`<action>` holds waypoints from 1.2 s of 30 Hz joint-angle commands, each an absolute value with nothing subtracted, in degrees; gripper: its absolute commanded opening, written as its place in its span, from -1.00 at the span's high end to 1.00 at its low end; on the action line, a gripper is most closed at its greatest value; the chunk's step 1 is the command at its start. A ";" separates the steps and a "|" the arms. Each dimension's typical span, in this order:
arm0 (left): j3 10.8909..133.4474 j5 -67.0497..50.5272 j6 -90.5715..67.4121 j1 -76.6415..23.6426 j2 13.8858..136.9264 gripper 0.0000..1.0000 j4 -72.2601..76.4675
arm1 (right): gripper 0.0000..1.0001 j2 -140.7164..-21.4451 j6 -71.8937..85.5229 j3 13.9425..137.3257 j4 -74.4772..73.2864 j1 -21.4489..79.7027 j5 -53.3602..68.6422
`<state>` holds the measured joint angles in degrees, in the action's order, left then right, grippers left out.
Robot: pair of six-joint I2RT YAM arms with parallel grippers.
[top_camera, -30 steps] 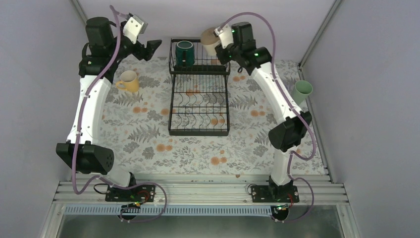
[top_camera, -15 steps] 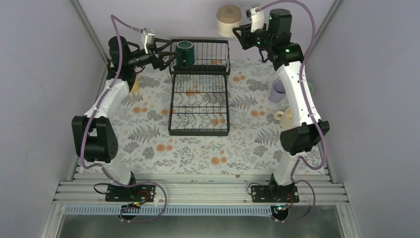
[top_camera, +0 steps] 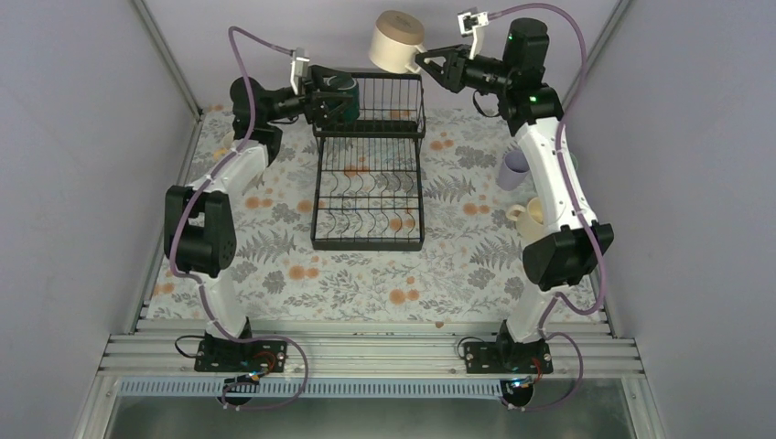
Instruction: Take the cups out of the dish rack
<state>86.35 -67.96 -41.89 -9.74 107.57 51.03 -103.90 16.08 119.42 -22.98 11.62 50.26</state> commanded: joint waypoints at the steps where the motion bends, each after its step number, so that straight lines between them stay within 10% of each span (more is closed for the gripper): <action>1: 89.93 -68.77 -46.19 -10.10 110.18 -0.88 58.10 | 0.94 -103.44 22.85 117.78 -10.98 10.81 58.84; 36: 103.01 -62.76 -71.85 -14.63 119.53 -0.75 81.48 | 0.93 -110.14 23.06 114.60 5.64 16.89 66.44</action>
<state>100.05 -65.30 -71.40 -14.28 118.87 75.00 -109.49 22.15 115.35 -3.55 14.52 61.52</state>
